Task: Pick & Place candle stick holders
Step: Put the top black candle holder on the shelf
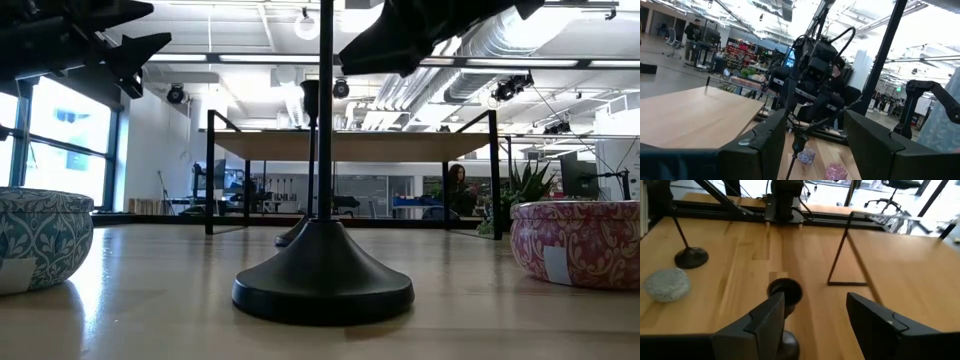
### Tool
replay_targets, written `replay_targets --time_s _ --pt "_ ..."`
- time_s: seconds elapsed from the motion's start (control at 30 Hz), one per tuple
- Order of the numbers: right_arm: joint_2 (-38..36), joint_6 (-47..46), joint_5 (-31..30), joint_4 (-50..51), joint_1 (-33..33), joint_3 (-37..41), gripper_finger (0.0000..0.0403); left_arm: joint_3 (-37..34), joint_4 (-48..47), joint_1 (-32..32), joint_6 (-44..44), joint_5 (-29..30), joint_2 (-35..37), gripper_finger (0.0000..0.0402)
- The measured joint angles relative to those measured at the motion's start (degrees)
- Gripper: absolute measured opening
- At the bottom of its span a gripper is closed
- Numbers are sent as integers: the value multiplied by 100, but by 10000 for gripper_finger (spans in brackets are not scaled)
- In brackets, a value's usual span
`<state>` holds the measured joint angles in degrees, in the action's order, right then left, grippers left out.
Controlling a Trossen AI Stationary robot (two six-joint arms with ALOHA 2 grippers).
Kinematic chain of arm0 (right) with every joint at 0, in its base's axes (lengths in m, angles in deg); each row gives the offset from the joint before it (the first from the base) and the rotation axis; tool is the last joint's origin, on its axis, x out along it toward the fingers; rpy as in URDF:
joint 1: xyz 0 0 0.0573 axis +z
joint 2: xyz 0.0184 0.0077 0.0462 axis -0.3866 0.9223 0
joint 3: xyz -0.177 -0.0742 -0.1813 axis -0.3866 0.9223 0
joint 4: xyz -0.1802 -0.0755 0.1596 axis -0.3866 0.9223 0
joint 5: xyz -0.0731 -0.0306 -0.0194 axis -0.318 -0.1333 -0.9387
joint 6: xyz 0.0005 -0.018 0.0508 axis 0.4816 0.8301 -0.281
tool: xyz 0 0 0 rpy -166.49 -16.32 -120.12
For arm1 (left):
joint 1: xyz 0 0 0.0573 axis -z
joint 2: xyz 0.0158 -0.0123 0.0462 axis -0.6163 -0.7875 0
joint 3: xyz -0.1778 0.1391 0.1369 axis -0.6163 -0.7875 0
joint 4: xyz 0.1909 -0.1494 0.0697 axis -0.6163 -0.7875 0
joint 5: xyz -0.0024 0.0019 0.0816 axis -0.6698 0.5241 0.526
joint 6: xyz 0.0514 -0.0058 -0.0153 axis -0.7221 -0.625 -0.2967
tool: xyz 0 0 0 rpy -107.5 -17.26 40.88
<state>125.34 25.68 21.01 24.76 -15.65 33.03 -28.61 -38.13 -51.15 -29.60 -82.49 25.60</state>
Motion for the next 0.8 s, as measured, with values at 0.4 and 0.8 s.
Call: replay_targets --time_s 0.4,0.8 --pt "438 -41 145 -4 -2 0 210 0 0 2 -2 7 0 198" --pt "900 -223 658 -535 -157 0 210 0 0 2 -22 146 0 198"
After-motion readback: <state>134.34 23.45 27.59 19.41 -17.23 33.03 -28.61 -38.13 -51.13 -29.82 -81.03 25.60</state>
